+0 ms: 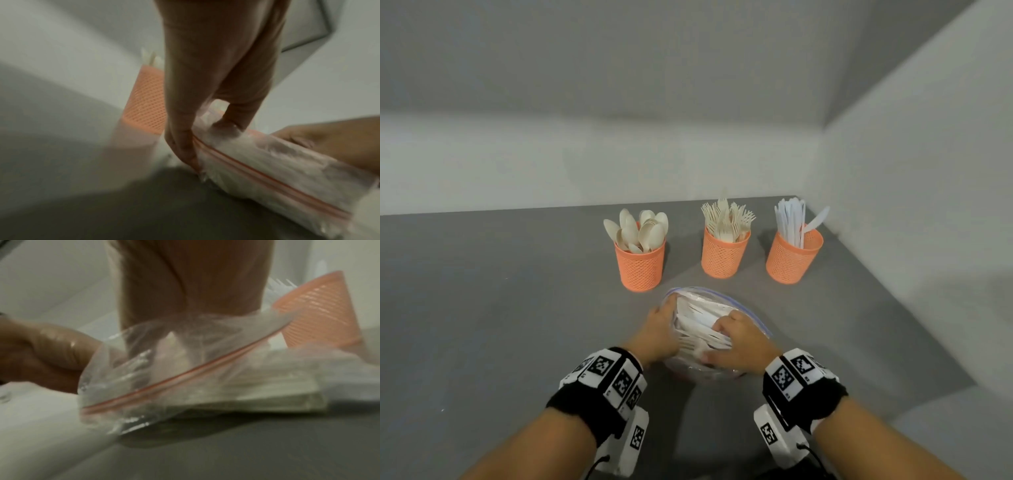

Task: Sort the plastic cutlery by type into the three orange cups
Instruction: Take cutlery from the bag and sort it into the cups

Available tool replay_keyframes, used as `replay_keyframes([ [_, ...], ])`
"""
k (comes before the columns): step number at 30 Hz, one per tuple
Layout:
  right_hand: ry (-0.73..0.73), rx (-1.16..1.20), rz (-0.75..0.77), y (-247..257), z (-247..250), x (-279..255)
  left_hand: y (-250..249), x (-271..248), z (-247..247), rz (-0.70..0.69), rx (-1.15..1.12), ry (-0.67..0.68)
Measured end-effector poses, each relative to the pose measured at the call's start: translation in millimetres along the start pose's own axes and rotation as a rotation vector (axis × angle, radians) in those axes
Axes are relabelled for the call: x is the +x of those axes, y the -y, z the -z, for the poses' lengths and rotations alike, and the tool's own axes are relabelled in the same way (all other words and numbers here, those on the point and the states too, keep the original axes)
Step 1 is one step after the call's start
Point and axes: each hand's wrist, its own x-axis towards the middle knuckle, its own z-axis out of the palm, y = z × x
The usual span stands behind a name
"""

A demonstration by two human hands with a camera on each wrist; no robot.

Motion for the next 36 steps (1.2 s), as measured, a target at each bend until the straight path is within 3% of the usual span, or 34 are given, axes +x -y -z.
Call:
replay_keyframes([
  [4,0.014,0.060,0.019,1.4,0.5,1.2,-2.8,-17.1,0.6,-0.061,-0.313,-0.011],
  [8,0.032,-0.193,0.110,10.4,-7.1,0.6,-15.2,-29.7,2.7,-0.045,-0.624,-0.054],
  [12,0.012,-0.433,0.084,23.0,-12.7,3.2,-12.1,-31.6,4.2,-0.021,-0.654,-0.079],
  [17,0.024,-0.022,0.119,26.2,-1.2,4.7,3.4,-30.6,12.6,0.042,-0.540,-0.179],
  [21,0.115,0.393,0.142,16.8,5.9,8.3,2.9,-35.3,15.5,0.064,-0.508,-0.103],
  [22,0.115,0.360,0.154,15.3,5.5,9.5,0.1,-37.0,16.1,0.046,-0.486,-0.096],
  [25,0.062,-0.117,0.194,18.6,-3.3,8.7,-1.7,-31.8,16.4,0.015,-0.575,-0.051],
  [27,0.058,-0.182,0.202,19.7,-12.3,9.2,1.0,-24.5,17.5,0.051,-0.650,-0.047],
  [30,-0.005,-0.032,0.145,14.7,-11.8,11.5,7.6,-19.1,19.5,0.055,-0.667,-0.059],
  [32,-0.058,0.283,0.063,10.3,-2.0,12.6,10.2,-18.5,21.4,0.076,-0.626,-0.063],
  [36,-0.200,0.748,0.008,11.1,23.3,9.0,10.4,-16.0,20.3,0.093,-0.313,-0.047],
])
